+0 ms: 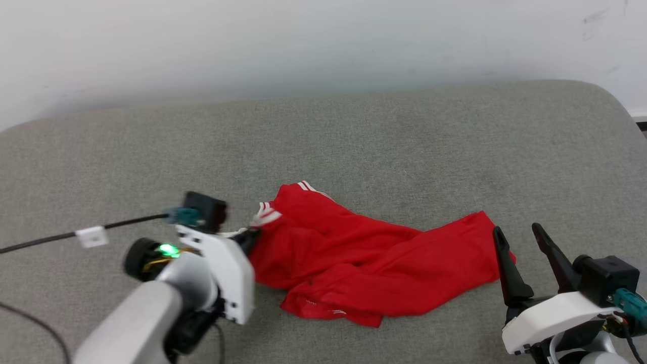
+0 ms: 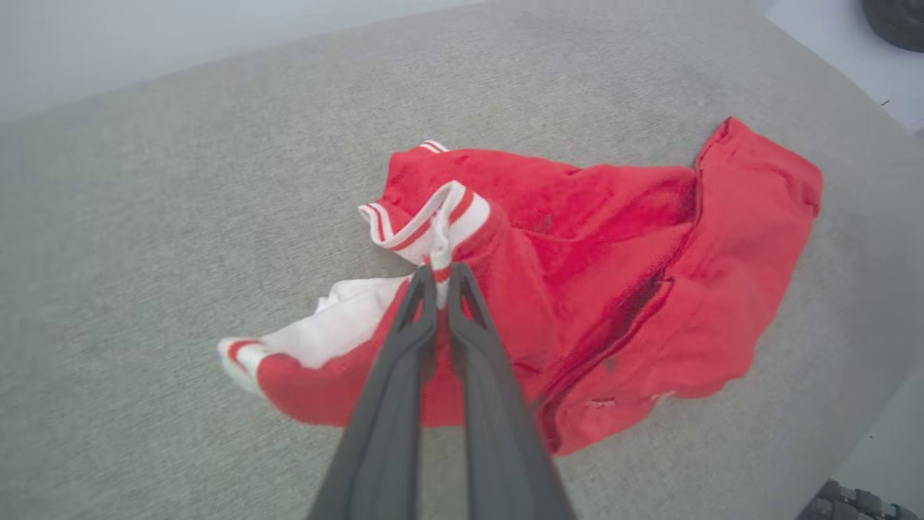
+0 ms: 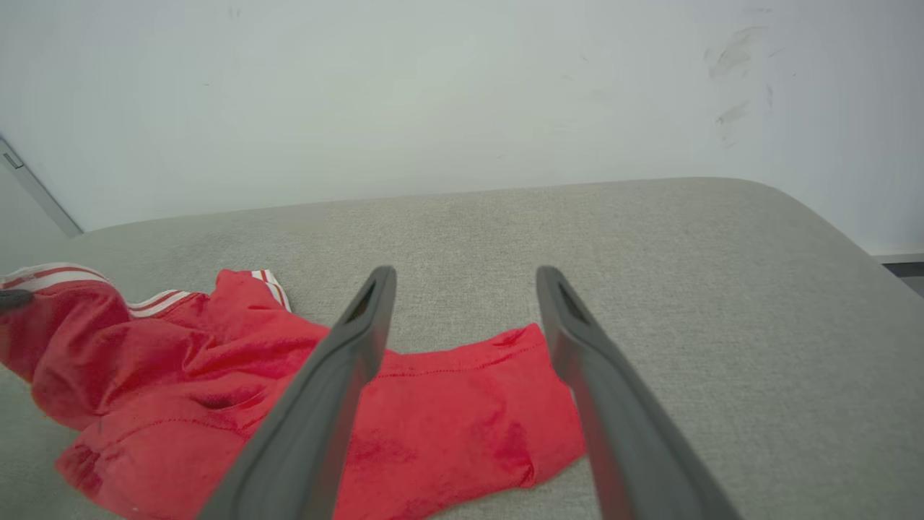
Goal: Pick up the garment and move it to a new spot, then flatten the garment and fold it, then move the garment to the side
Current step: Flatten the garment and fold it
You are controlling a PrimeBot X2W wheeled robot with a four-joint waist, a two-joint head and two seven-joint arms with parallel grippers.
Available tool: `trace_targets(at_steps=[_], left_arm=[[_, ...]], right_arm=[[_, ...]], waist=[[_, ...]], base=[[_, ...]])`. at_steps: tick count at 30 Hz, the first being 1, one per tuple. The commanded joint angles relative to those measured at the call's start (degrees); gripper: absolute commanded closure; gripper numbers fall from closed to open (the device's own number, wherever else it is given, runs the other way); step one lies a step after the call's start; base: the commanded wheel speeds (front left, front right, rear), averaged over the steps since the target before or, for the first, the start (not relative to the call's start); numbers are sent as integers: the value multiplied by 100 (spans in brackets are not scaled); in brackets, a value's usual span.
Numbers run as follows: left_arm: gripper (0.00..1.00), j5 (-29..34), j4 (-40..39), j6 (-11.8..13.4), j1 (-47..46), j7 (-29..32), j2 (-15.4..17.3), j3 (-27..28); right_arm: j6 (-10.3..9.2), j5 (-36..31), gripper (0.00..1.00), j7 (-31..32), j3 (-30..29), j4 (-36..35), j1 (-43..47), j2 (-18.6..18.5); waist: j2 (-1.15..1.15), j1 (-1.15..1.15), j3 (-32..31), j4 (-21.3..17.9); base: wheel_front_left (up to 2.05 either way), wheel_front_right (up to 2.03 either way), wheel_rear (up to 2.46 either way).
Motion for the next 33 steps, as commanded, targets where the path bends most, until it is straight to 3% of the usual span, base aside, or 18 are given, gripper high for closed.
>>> trace_targets(at_steps=[1,10,17,18,19,25,33], left_arm=[[100,70,-78,-60,-80,-21,-151,-133],[100,445,422,-376,-5,-50,-1186,-1213],[100,412,1122,-489,273,-293,-1626,-1519],[64,406,1174,-479,285,-361,-1658,-1504],[0,403,1199,-500,298,-421,-1681,-1511],[0,621,878,-286,335,-1180,-1545,-1271],[0,651,-17,442,580,-1400,-915,-648]], right_arm=[[-2,-38,0,8,5,-19,-16,6],[-2,-65,0,93,42,-132,-42,6],[-2,-59,0,59,58,-199,-12,6],[-2,-69,0,50,65,-213,-17,6],[-2,-72,0,54,66,-220,-13,6],[-2,-115,0,85,91,-264,71,6],[-2,-132,0,143,73,-363,161,6]], waist=[[0,0,-18,-5],[0,0,-12,-103],[0,0,13,-101],[0,0,3,-90],[0,0,-14,-73],[0,0,-238,39],[0,0,-378,152]], base=[[0,0,0],[0,0,0],[0,0,0],[0,0,0],[0,0,0],[0,0,0],[0,0,0]])
